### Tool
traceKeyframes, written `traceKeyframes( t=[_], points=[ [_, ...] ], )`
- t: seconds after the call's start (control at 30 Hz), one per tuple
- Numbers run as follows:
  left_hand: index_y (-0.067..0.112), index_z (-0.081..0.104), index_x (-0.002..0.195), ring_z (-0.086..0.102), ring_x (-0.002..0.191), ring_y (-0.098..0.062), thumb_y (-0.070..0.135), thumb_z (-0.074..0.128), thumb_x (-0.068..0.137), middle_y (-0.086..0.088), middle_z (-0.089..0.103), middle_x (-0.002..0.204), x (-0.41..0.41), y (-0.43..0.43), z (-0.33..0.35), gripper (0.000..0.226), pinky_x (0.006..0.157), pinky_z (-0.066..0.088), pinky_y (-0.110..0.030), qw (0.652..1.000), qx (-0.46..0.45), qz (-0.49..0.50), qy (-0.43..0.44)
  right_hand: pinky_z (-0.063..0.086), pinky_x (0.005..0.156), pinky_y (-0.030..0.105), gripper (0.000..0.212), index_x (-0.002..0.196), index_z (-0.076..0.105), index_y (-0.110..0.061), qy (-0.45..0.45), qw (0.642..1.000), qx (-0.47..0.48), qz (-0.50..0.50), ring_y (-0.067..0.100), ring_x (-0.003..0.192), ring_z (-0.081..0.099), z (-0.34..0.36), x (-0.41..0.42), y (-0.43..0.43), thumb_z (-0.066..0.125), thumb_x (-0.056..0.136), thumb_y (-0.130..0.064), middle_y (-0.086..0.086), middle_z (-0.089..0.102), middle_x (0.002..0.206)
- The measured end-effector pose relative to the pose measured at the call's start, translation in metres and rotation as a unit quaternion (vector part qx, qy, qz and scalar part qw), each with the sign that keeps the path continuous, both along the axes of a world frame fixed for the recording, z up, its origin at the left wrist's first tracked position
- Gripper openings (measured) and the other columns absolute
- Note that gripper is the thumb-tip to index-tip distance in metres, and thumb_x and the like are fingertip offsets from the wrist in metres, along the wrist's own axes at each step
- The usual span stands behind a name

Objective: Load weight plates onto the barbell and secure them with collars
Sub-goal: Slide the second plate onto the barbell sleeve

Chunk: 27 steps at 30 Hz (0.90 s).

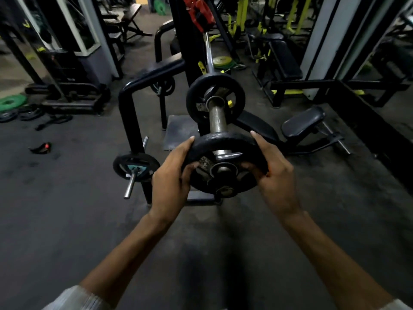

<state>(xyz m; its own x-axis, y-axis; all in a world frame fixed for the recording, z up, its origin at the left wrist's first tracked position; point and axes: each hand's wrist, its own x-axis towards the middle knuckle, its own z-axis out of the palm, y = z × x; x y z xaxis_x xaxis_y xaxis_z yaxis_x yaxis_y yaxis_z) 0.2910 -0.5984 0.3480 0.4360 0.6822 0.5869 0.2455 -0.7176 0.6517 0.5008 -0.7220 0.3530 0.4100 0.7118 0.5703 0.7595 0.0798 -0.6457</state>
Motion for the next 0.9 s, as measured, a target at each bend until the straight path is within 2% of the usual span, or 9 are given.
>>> traceKeyframes(
  t=[0.2,0.33,0.47,0.53,0.63,0.73,0.8,0.9],
  points=[
    [0.021,0.049,0.15,0.057,0.133,-0.009,0.011,0.064,0.099,0.008,0.059,0.145,0.029,0.058,-0.002,0.054,0.1,0.057,-0.045,1.0,0.0,-0.015,-0.016,0.048,0.11,0.033,0.068,0.154,0.049,-0.02,-0.012,1.0,-0.005,-0.005,0.015,0.131,0.059,0.004,0.032,0.059,0.077,0.092,-0.024,0.001,0.063,0.141],
    [0.02,0.05,0.149,0.058,0.133,-0.012,0.005,0.066,0.095,0.003,0.061,0.143,0.055,0.104,-0.002,0.058,0.1,0.056,-0.046,1.0,0.012,-0.012,-0.016,0.043,0.113,0.025,0.071,0.153,0.05,-0.017,-0.036,0.999,0.008,0.003,0.016,0.134,0.058,0.004,0.061,0.106,0.08,0.089,-0.021,0.003,0.064,0.143],
    [0.016,0.052,0.147,0.057,0.134,-0.014,0.003,0.068,0.093,-0.001,0.061,0.144,0.084,0.144,0.001,0.058,0.106,0.053,-0.046,1.0,0.011,0.008,-0.028,0.046,0.115,0.042,0.073,0.155,0.048,-0.019,-0.06,0.998,0.009,0.005,0.019,0.144,0.05,0.0,0.094,0.155,0.078,0.089,-0.02,0.004,0.055,0.154],
    [0.016,0.053,0.147,0.053,0.139,-0.013,0.001,0.069,0.092,-0.002,0.058,0.148,0.098,0.159,0.005,0.059,0.111,0.049,-0.045,0.999,0.01,0.027,-0.025,0.05,0.11,0.047,0.075,0.157,0.044,-0.026,-0.074,0.997,0.0,-0.016,0.022,0.148,0.046,0.001,0.105,0.174,0.077,0.089,-0.025,0.002,0.046,0.161],
    [0.017,0.054,0.148,0.05,0.141,-0.014,0.0,0.069,0.091,-0.003,0.055,0.151,0.111,0.176,0.008,0.061,0.117,0.043,-0.039,0.999,0.016,0.045,-0.013,0.055,0.103,0.05,0.072,0.157,0.043,-0.028,-0.084,0.996,0.002,-0.027,0.026,0.148,0.046,0.002,0.113,0.191,0.072,0.091,-0.036,0.003,0.041,0.165],
    [0.015,0.053,0.148,0.051,0.141,-0.014,0.0,0.07,0.091,-0.003,0.056,0.151,0.121,0.186,0.011,0.061,0.119,0.04,-0.033,0.998,0.021,0.066,-0.003,0.055,0.103,0.053,0.074,0.158,0.042,-0.028,-0.082,0.996,-0.006,-0.016,0.025,0.149,0.045,0.004,0.122,0.206,0.062,0.09,-0.05,0.004,0.042,0.164],
    [0.014,0.053,0.148,0.051,0.14,-0.014,0.0,0.069,0.091,-0.003,0.057,0.151,0.124,0.189,0.012,0.06,0.119,0.039,-0.028,0.997,0.026,0.072,0.002,0.054,0.104,0.053,0.074,0.158,0.041,-0.027,-0.083,0.996,-0.011,-0.008,0.023,0.149,0.045,0.005,0.128,0.213,0.063,0.091,-0.051,0.003,0.045,0.162],
    [0.012,0.053,0.148,0.052,0.139,-0.014,0.001,0.069,0.092,-0.004,0.057,0.15,0.125,0.19,0.011,0.06,0.118,0.04,-0.029,0.997,0.029,0.068,0.002,0.051,0.109,0.05,0.074,0.158,0.042,-0.024,-0.089,0.996,-0.009,0.001,0.022,0.148,0.046,0.004,0.133,0.216,0.062,0.093,-0.053,0.004,0.049,0.159]
  ],
)
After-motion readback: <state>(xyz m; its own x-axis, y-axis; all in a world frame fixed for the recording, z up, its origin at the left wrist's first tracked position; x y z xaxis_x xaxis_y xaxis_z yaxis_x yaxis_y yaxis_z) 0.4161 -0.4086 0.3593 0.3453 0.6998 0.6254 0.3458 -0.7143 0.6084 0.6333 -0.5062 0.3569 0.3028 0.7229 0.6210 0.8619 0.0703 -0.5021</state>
